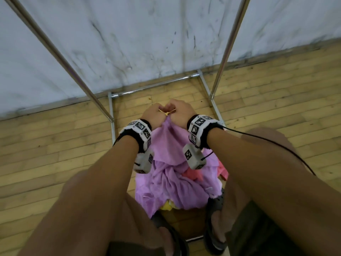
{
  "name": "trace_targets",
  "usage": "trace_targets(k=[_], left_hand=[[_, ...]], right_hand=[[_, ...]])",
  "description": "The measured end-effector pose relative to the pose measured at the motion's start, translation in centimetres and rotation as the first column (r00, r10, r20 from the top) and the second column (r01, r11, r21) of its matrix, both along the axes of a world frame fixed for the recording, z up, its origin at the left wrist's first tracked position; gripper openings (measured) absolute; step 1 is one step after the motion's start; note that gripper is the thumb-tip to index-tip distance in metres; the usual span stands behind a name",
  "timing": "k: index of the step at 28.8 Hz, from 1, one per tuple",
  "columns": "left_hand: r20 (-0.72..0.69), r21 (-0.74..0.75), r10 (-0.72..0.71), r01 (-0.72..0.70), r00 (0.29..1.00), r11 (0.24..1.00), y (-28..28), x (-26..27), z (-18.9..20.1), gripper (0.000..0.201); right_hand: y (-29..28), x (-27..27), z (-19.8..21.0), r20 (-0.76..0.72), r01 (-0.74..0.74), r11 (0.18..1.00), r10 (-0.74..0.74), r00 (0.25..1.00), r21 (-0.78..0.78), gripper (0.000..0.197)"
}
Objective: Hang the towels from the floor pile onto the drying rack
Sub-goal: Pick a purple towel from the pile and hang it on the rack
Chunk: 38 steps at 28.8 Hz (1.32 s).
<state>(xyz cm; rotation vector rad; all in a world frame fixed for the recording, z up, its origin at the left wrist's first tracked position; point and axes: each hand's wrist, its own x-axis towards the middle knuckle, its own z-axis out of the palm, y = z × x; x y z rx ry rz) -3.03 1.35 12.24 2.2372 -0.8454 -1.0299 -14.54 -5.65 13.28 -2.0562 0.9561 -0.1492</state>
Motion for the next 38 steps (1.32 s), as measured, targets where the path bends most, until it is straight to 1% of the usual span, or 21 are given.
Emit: trace_targets(k=[2,4,7,10,12,14,15,16,17,19,20,21,24,25,27,29,31,33,34,36,38], left_hand=[[0.023,-0.065,-0.003,0.004,1.000,0.998,0.6,0.2,1.6,0.042],[0.009,-0.120,0.014,-0.013,1.000,0.993,1.4,-0.4,4.1,0.046],[-0.036,-0.183,0.035,-0.041,0.999,0.982,3.5,-2.0,8.6,0.036],[-0.084,-0.297,0.003,-0.028,0.996,0.955,5.4,-3.0,11.3,0.036],[-0.137,-0.383,0.049,-0.098,0.989,0.918,6.6,-3.7,12.7,0.034],[-0.187,-0.460,0.086,-0.165,0.978,0.873,7.4,-3.8,12.8,0.025],[-0.194,-0.472,0.099,-0.181,0.976,0.863,7.8,-3.7,12.6,0.018],[-0.179,-0.465,0.105,-0.179,0.978,0.867,8.0,-3.4,12.1,0.018],[-0.164,-0.437,0.096,-0.160,0.982,0.885,8.2,-3.2,11.6,0.025],[-0.137,-0.322,0.082,-0.123,0.987,0.939,8.3,-3.2,11.0,0.043],[-0.135,-0.260,0.077,-0.111,0.988,0.959,8.3,-3.4,10.9,0.048],[-0.155,-0.211,0.080,-0.112,0.985,0.971,8.2,-3.6,10.9,0.050],[-0.344,-0.160,0.113,-0.177,0.932,0.971,7.3,-4.2,10.8,0.049],[-0.394,-0.178,0.099,-0.181,0.914,0.967,7.2,-4.2,10.7,0.048],[-0.449,-0.255,0.055,-0.187,0.892,0.949,7.0,-3.8,10.4,0.034],[-0.468,-0.322,0.011,-0.182,0.884,0.929,6.8,-3.1,10.2,0.022],[-0.469,-0.377,0.005,-0.205,0.883,0.903,6.7,-2.7,10.2,0.013],[-0.477,-0.438,0.022,-0.259,0.879,0.861,6.6,-2.4,10.4,0.021],[-0.471,-0.463,0.025,-0.271,0.882,0.844,6.6,-2.4,10.6,0.026],[-0.452,-0.503,0.011,-0.265,0.892,0.822,6.4,-2.4,11.0,0.029],[-0.463,-0.537,-0.010,-0.271,0.887,0.799,6.4,-2.5,11.3,0.030]], right_hand=[[0.9,-0.7,1.9,0.035,-0.023,0.999,0.024,0.999,-0.035,0.025],[2.0,-1.3,3.7,0.077,-0.057,0.997,0.061,0.995,-0.059,0.024],[3.4,-2.2,5.7,0.161,-0.091,0.995,0.097,0.982,-0.043,0.026],[4.2,-2.7,7.5,0.254,-0.064,0.992,0.091,0.963,-0.111,0.026],[4.6,-3.0,8.6,0.346,-0.044,0.993,0.080,0.935,-0.110,0.024],[4.9,-3.1,9.5,0.385,-0.053,0.994,0.087,0.919,-0.099,0.023],[5.0,-3.2,9.9,0.383,-0.058,0.992,0.096,0.919,-0.110,0.021],[5.0,-3.2,10.2,0.373,-0.056,0.990,0.100,0.922,-0.126,0.020],[4.9,-3.3,10.3,0.368,-0.048,0.989,0.097,0.925,-0.139,0.020],[4.7,-3.4,10.3,0.394,-0.025,0.992,0.073,0.916,-0.126,0.021],[4.6,-3.3,10.2,0.415,-0.011,0.994,0.057,0.908,-0.112,0.023],[4.4,-3.3,10.0,0.436,0.009,0.995,0.034,0.900,-0.094,0.024],[4.0,-3.1,9.5,0.483,0.064,0.997,-0.037,0.875,-0.039,0.025],[3.9,-3.1,9.4,0.479,0.073,0.997,-0.047,0.876,-0.036,0.023],[4.0,-3.0,9.1,0.440,0.084,0.996,-0.056,0.896,-0.044,0.020],[4.2,-3.0,8.8,0.422,0.086,0.996,-0.066,0.904,-0.029,0.016],[4.4,-3.0,8.8,0.448,0.077,0.997,-0.082,0.890,0.029,0.014],[4.4,-3.0,8.9,0.463,0.056,0.992,-0.102,0.880,0.114,0.015],[4.4,-3.0,9.0,0.450,0.056,0.990,-0.110,0.886,0.133,0.016],[4.4,-3.0,9.0,0.408,0.103,0.990,-0.133,0.903,0.096,0.015],[4.5,-3.2,9.0,0.378,0.160,0.985,-0.171,0.910,0.061,0.020]])
